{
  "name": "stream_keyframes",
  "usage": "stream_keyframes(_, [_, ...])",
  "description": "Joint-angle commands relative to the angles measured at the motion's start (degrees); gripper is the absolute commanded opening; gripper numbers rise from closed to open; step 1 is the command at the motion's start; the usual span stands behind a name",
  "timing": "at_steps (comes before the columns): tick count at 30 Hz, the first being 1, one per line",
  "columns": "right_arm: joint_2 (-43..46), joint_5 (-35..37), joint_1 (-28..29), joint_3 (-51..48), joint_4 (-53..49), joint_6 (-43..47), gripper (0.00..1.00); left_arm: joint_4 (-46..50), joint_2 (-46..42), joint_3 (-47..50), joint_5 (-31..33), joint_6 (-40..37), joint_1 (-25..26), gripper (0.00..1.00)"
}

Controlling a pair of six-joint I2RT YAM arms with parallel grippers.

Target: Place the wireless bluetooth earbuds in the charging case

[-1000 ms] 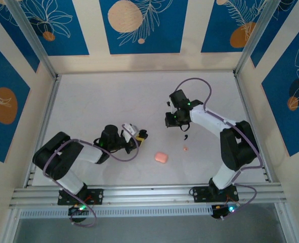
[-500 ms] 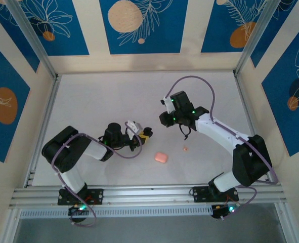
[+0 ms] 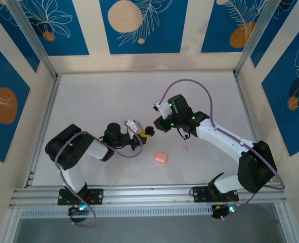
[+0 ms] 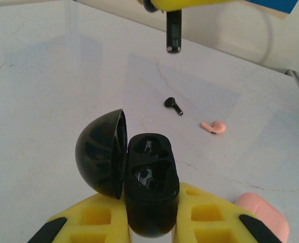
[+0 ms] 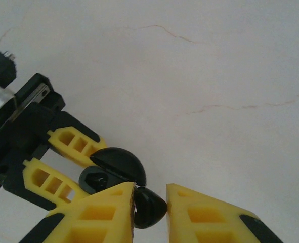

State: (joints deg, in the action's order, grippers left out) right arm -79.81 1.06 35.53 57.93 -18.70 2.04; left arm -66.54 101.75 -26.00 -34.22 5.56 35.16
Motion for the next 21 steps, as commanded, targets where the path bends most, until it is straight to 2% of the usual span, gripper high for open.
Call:
stream_keyframes(1, [1.23, -1.61, 1.23, 0.38, -0.40, 4.39, 0.23, -5.10, 0.99, -0.98, -2.51, 1.88, 0.44, 0.18])
stream_keyframes(14, [-1.90, -0.99, 4.15, 3.02, -1.49, 9.75, 0.22, -6.76, 0.90, -1.08, -3.48, 2.93, 0.44, 0.19])
stream_keyframes(21, [-3.44, 1.72, 5.11, 4.03, -2.96, 11.70, 0.22, -6.89, 0.24, -1.07, -3.80, 3.03, 0.39, 0.19])
